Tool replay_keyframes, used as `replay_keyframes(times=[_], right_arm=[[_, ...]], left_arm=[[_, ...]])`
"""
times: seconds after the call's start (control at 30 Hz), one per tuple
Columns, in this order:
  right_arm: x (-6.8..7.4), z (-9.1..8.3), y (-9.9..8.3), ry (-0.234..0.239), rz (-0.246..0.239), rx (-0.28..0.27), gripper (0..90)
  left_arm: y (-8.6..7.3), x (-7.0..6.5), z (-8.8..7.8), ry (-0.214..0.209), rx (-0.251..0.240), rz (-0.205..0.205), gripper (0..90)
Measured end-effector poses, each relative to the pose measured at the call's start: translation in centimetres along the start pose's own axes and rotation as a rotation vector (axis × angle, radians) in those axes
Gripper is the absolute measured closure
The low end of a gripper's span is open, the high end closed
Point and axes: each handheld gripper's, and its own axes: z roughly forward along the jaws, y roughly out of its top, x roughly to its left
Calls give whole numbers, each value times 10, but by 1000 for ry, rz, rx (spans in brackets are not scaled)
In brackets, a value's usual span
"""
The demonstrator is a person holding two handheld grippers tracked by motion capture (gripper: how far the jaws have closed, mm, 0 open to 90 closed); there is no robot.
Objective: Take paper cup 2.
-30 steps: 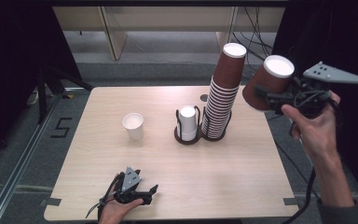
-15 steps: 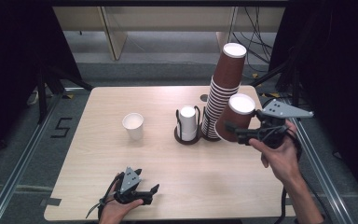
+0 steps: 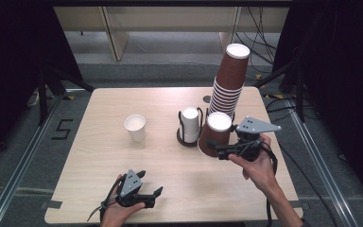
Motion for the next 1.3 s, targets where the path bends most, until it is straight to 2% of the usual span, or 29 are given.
replay_keyframes(times=[0.1, 0.17, 0.2, 0.27, 0.3, 0.33, 0.37, 0.43, 0.5, 0.57, 0.63, 0.7, 0.73, 0.77, 0.83, 0.87, 0.9, 1.0, 1.1, 1.13, 1.17, 1.2, 1.23, 1.27, 1.3], right_arm=[[5, 9, -7, 34, 3, 8, 176], [7, 14, -11, 28, -11, 11, 176], [10, 17, -13, 44, 3, 23, 176], [12, 24, -18, 54, -20, 22, 176], [16, 27, -20, 59, 2, 30, 176], [17, 30, -22, 64, -13, 30, 176], [19, 32, -24, 66, -12, 43, 176], [20, 38, -27, 78, -28, 41, 176], [25, 42, -32, 102, 0, 60, 176], [25, 47, -35, 101, -36, 67, 176], [30, 51, -39, 113, -24, 78, 176], [32, 56, -42, 142, -33, 87, 176], [34, 56, -43, 123, -41, 90, 176], [35, 58, -44, 136, -54, 97, 176], [39, 62, -47, 156, -46, 94, 176], [40, 63, -48, 144, -56, 97, 176], [42, 64, -49, 156, -63, 105, 176], [46, 67, -52, 168, -51, 123, 176], [48, 69, -54, 176, -60, 120, 176], [50, 70, -55, 196, -36, 128, 176], [50, 70, -55, 192, -41, 129, 176], [51, 71, -56, 195, -22, 132, 176], [52, 72, -56, 201, -48, 124, 176], [52, 71, -56, 187, -51, 132, 176], [53, 71, -56, 196, -49, 131, 176]], left_arm=[[1, -1, -1, -13, -18, 8, 146], [1, -1, -1, -23, -34, 11, 146], [1, -1, -1, -23, -34, 11, 146], [2, -2, -1, -32, -47, 9, 146], [2, -2, -1, -42, -57, 13, 146], [3, -3, -2, -40, -56, 9, 146], [3, -3, -2, -53, -76, -1, 146], [4, -4, -3, -61, -89, 5, 146], [5, -4, -5, -67, -95, 15, 146], [6, -5, -6, -72, -99, 15, 146], [6, -6, -6, -76, -97, 24, 145], [6, -7, -5, -83, -105, 21, 145], [6, -7, -5, -84, -102, 24, 145], [6, -7, -5, -84, -102, 26, 145], [6, -7, -5, -83, -101, 25, 145], [6, -7, -4, -83, -100, 25, 145], [6, -7, -4, -83, -99, 25, 145], [6, -6, -5, -83, -97, 30, 145], [7, -6, -5, -82, -98, 34, 145], [7, -6, -5, -82, -99, 33, 146], [7, -6, -5, -84, -105, 33, 146], [7, -6, -5, -86, -110, 30, 146], [7, -6, -5, -85, -109, 31, 145], [7, -6, -4, -88, -113, 31, 145], [8, -6, -4, -85, -115, 30, 145]])
